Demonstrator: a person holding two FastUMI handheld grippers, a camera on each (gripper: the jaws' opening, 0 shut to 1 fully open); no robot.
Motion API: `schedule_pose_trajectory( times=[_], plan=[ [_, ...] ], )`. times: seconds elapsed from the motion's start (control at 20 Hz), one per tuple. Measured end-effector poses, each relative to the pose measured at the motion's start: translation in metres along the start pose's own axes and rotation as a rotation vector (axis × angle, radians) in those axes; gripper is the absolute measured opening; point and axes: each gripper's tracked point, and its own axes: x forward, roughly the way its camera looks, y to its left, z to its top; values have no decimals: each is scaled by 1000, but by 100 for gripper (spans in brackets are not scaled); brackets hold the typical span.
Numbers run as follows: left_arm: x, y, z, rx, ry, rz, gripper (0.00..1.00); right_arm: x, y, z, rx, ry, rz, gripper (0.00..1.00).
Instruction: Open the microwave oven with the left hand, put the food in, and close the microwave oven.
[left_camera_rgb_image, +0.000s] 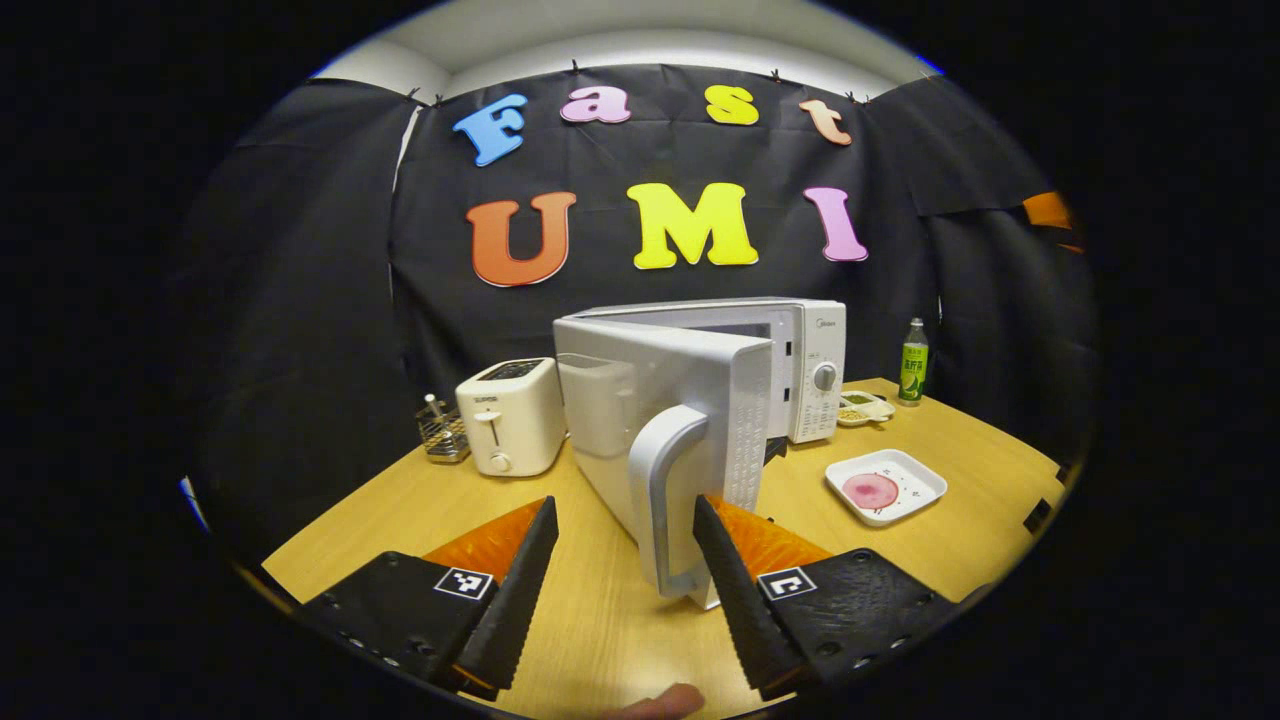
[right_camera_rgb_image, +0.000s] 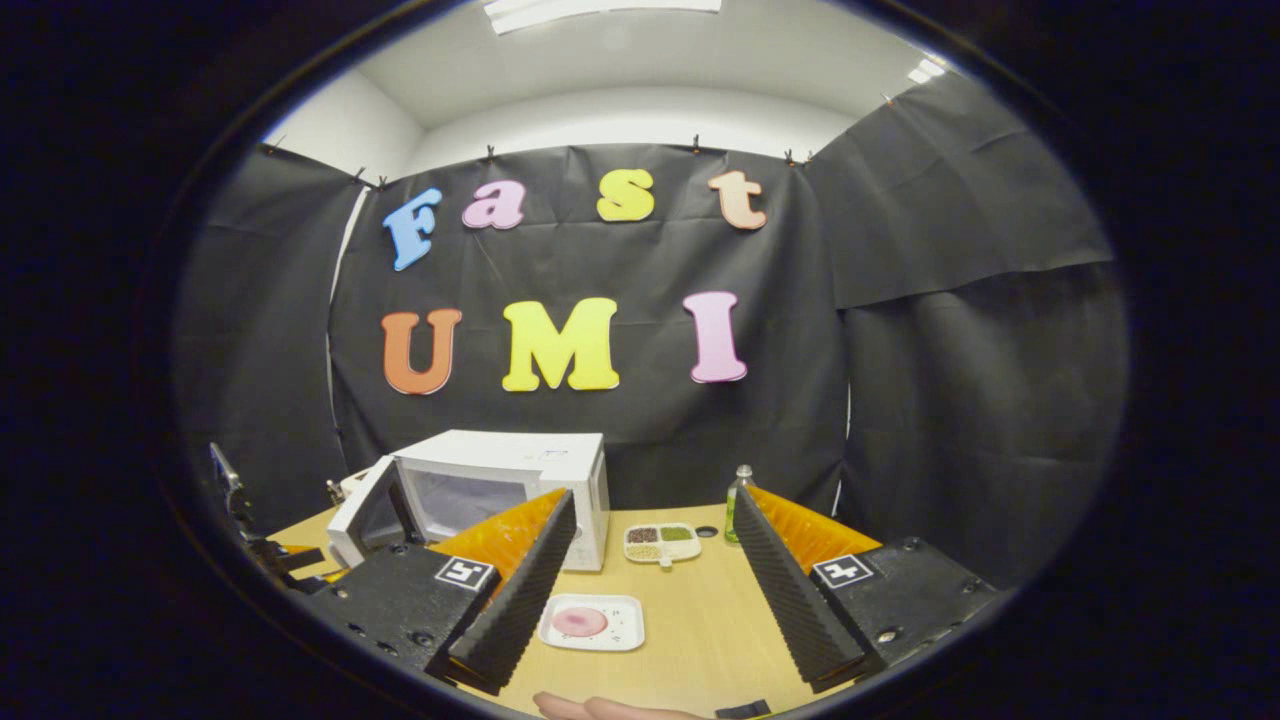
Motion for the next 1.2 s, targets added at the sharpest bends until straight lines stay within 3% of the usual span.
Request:
schedule_pose_trajectory(
  times=[0.1, 0.15, 0.2, 0.25, 0.3, 0.35, 0.4, 0.55, 0.6, 0.65, 0.7, 0.75, 1.0, 1.05, 1.1, 1.2],
  plan=[
    [-25, 27, 0, -11, -14, 46, 85, 3, 4, -9, -2, 22, -2, 92],
    [-35, 37, 4, -22, -30, 64, 97, 5, 6, -14, -3, 36, -2, 92],
    [-45, 47, 7, -31, -39, 80, 97, 7, 6, -17, -2, 49, -4, 92],
    [-53, 54, 9, -42, -46, 91, 96, 10, 6, -19, -3, 59, -7, 100],
    [-59, 59, 11, -55, -45, 95, 96, 13, 4, -22, -8, 72, -12, 100],
    [-66, 61, 13, -70, -39, 92, 96, 17, 3, -26, -13, 85, -17, 92],
    [-74, 60, 18, -82, -42, 81, 96, 20, 3, -28, -16, 94, -16, 100],
    [-90, 60, 47, -82, -94, 73, 96, 34, 1, -35, -36, 131, -14, 100],
    [-95, 61, 56, -72, -109, 82, 96, 41, -1, -40, -43, 156, -13, 92],
    [-99, 58, 67, -64, -126, 84, 96, 48, -2, -45, -51, 182, -8, 100],
    [-103, 56, 79, -69, -144, 84, 96, 56, 0, -49, -52, 213, 6, 92],
    [-108, 51, 93, -69, -169, 76, 96, 64, 1, -56, -53, 249, 24, 100],
    [-115, 36, 145, -69, -241, 62, 96, 107, -1, -99, -77, 478, 103, 100],
    [-115, 34, 153, -75, -248, 67, 96, 114, -2, -113, -68, 538, 123, 92],
    [-116, 32, 162, -78, -262, 67, 96, 119, -1, -125, -52, 598, 145, 100],
    [-117, 25, 177, -69, -294, 64, 96, 128, -4, -152, -34, 717, 181, 99]
  ],
)
